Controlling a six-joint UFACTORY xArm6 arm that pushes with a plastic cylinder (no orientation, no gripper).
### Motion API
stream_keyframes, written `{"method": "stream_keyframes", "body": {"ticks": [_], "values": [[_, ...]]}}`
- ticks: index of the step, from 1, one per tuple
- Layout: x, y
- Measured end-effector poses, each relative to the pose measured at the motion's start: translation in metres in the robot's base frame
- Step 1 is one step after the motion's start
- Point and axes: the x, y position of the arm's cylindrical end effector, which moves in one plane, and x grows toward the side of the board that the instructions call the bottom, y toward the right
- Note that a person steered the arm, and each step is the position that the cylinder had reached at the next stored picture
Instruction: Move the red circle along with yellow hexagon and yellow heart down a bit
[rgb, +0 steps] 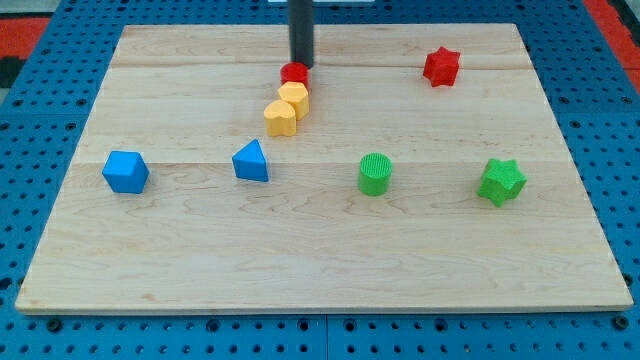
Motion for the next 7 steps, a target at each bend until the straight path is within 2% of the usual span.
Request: {"method": "stream_keyframes", "body": {"ticks": [1,2,3,4,7], "values": [[0.0,-0.044],[0.007,-0.047],[-0.009,-0.024],[-0.005,-0.014],[0.038,-0.019]]}}
